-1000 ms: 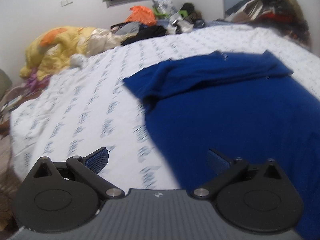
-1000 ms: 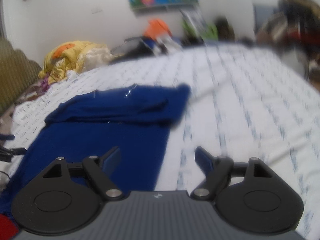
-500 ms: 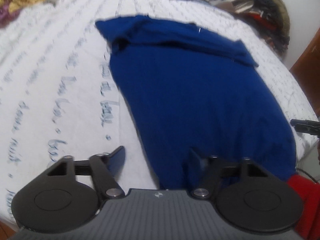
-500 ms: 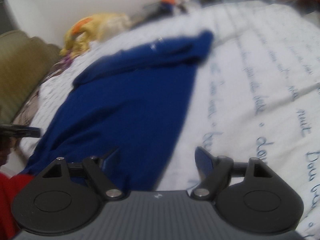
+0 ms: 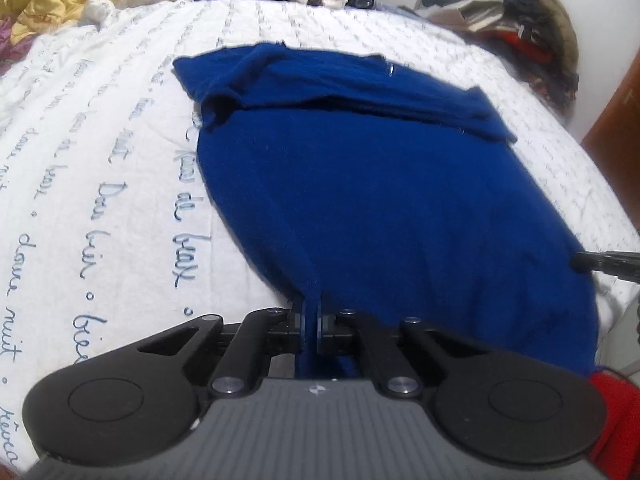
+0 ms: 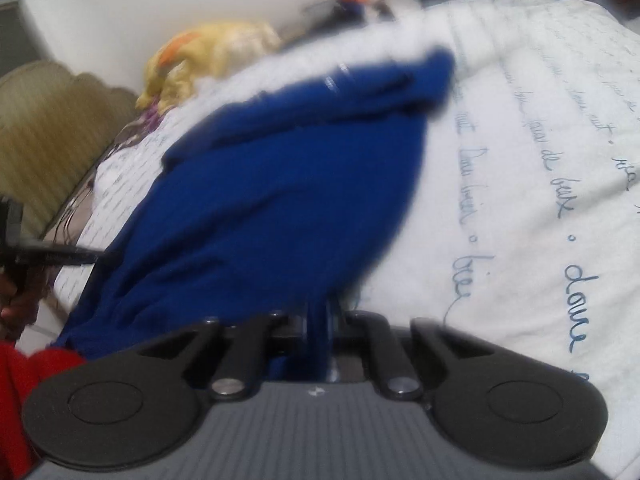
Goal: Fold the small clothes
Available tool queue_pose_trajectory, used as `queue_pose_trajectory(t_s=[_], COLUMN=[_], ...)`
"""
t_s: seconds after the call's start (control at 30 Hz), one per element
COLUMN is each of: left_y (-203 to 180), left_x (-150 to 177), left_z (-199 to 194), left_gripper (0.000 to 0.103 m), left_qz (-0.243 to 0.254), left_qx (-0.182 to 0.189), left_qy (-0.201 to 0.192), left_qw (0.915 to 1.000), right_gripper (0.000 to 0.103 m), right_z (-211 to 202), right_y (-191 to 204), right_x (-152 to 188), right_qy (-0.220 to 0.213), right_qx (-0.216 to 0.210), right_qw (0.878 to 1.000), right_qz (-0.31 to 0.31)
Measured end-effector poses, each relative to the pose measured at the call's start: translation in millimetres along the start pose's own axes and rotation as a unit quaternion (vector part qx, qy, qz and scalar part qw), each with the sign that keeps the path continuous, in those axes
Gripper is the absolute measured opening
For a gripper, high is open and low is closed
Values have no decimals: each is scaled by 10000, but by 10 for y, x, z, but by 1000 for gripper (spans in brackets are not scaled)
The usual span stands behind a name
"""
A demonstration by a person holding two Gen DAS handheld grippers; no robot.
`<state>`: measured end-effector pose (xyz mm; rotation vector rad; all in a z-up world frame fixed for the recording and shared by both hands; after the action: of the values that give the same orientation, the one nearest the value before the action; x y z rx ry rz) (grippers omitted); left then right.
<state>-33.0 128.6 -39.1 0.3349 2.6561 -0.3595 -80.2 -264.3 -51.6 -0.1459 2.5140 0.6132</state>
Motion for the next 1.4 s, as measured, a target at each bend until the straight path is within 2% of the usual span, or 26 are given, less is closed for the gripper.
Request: queue_pose_trajectory(t_s=[0.17,0.3,0.43,0.53,0.67,0.77,0.8,0.83,0.9,0.93,0.97,1.0,1.03,1.07,1.1,1.17,1.27,1.4], left_y=[-47,-87,-67,1,95,146,163,178,207,197,172,157,157,149,138,137,131,85], left_x=[-273,-578,-814,-1004,-1224,-1302,-1299,-1290,-1220,-1181,-1128,-1095,-1069,-1011,-926,-750,-523,-299], left_z=[-228,-225,-95,26,175,301,330,336,271,210,185,145,100,57,17,-14,37,154], left_gripper=[4,4,4,4,7,22,42,72,97,97,97,97,97,97,97,94,83,71], left_qz=[28,101,17,-129,-372,-473,-502,-555,-589,-549,-491,-459,-487,-547,-613,-724,-790,-754], left_qx=[-5,-215,-399,-680,-795,-933,-979,-1080,-1325,-1467,-1569,-1644,-1708,-1734,-1664,-1252,-674,-477], left_qy=[-605,-919,-1020,-1035,-1013,-942,-888,-897,-1204,-1366,-1394,-1383,-1362,-1337,-1301,-1137,-808,-493], left_qw=[9982,9955,9940,9922,9910,9900,9899,9885,9821,9782,9765,9756,9746,9742,9755,9829,9913,9948], right_gripper=[6,6,6,6,6,6,6,8,12,21,37,47,65,69,69,69,69,68], right_z=[-147,-126,-9,112,346,531,562,593,584,558,508,464,402,338,262,145,63,107], right_y=[103,117,49,-41,-206,-350,-358,-347,-349,-358,-365,-374,-377,-372,-354,-339,-294,-201], right_x=[-252,-527,-836,-1057,-1250,-1272,-1260,-1242,-1197,-1174,-1144,-1119,-1081,-1040,-976,-854,-676,-454], right_qy=[-550,-818,-997,-1078,-1054,-836,-785,-721,-703,-724,-778,-863,-967,-1060,-1103,-1119,-954,-692], right_qx=[-74,-52,331,561,981,1215,1291,1377,1488,1526,1557,1568,1555,1494,1390,1111,785,753], right_qw=[9985,9965,9943,9925,9896,9889,9883,9876,9860,9851,9839,9827,9816,9814,9824,9855,9902,9935], right_qz=[-40,-139,-177,-152,20,194,191,200,256,318,400,480,542,569,576,631,647,499])
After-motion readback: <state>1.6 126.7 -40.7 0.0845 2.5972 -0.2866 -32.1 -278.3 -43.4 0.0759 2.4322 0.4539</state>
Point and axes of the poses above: each gripper's, at about its wrist camera, not at the fingertips, and z roughly the way its jaws point, y to its left, x to its underside, the point moved 5 cm from there along z, roughly the way its jaws point, and after that the axes turned 11 degrees about y, right-handed, at the moved point
